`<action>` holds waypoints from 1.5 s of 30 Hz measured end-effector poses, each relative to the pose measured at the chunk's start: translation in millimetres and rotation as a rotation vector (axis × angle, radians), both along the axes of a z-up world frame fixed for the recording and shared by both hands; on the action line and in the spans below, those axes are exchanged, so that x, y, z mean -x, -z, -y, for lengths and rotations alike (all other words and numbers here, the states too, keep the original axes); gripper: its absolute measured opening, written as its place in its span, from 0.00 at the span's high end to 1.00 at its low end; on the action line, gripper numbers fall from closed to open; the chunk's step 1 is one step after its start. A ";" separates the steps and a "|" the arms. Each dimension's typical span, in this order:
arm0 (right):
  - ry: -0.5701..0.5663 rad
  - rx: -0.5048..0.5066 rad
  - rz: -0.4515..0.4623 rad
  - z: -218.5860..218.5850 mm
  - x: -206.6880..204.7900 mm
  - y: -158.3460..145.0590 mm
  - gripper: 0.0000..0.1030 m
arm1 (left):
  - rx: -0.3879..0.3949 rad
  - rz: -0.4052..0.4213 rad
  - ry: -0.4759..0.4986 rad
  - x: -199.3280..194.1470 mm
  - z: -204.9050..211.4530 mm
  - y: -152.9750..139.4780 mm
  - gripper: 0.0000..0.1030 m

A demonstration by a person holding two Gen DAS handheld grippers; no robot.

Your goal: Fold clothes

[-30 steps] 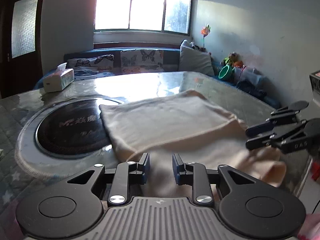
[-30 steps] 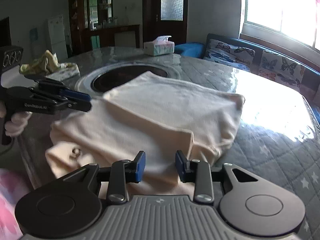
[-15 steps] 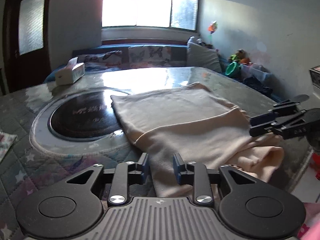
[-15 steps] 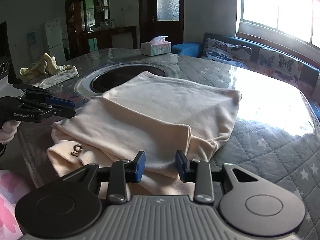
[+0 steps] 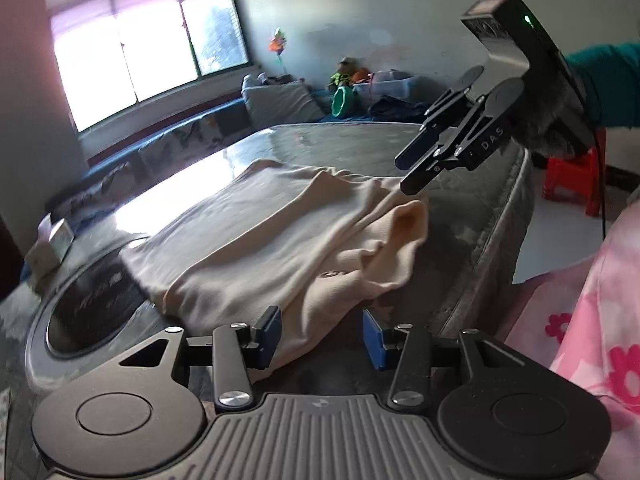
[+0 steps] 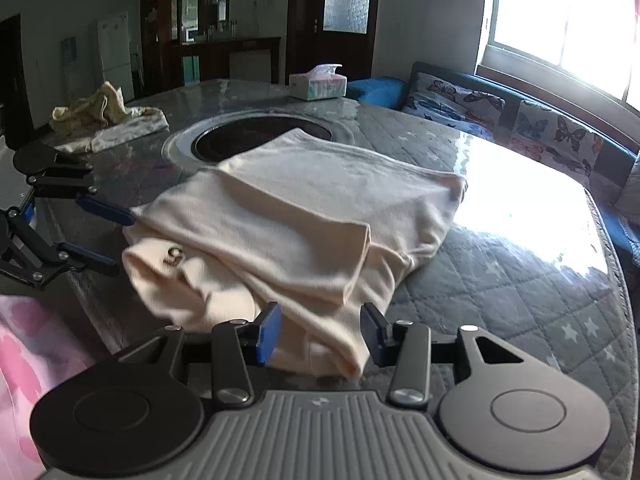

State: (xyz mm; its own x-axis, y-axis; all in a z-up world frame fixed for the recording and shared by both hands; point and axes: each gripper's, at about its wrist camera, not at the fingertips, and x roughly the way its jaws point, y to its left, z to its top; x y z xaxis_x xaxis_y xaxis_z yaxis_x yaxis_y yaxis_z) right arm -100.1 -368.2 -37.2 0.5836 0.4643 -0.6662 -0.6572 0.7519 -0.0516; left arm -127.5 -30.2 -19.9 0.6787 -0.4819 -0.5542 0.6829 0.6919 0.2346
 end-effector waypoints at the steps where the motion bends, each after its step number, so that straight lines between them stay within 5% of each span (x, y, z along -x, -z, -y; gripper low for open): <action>1: -0.001 0.010 0.001 1.1 2.8 0.2 0.54 | 0.000 0.008 0.007 -0.2 2.8 1.2 0.54; 5: -0.027 0.059 0.025 0.8 14.2 1.2 0.53 | -0.006 0.049 0.018 -1.1 13.6 3.8 0.55; 11: -0.096 0.120 0.071 -2.0 34.3 5.7 0.44 | 0.049 0.044 0.008 -9.6 18.3 -0.7 0.88; 16: -0.159 0.106 0.119 -10.5 39.0 7.6 0.41 | 0.129 0.029 -0.039 -28.8 11.6 -17.7 0.91; 24: -0.233 0.081 0.165 -35.1 14.0 17.4 0.45 | 0.202 -0.029 -0.070 -68.0 7.4 -29.3 0.92; 27: -0.254 0.063 0.135 -41.0 1.6 19.9 0.54 | 0.207 -0.046 -0.069 -77.6 7.9 -28.1 0.92; 32: -0.249 -0.008 0.048 -38.5 -19.0 17.5 0.82 | 0.211 -0.083 -0.085 -85.7 4.6 -23.3 0.91; 37: -0.230 -0.043 0.021 -33.2 -24.2 10.8 0.87 | 0.189 -0.081 -0.071 -67.2 0.1 -17.8 0.81; 41: -0.212 -0.061 0.019 -32.3 -23.9 6.6 0.88 | 0.127 -0.050 -0.063 -45.8 0.6 -8.9 0.57; 45: -0.196 -0.069 0.026 -31.5 -23.1 4.1 0.88 | 0.048 -0.002 -0.082 -36.4 3.0 2.9 0.57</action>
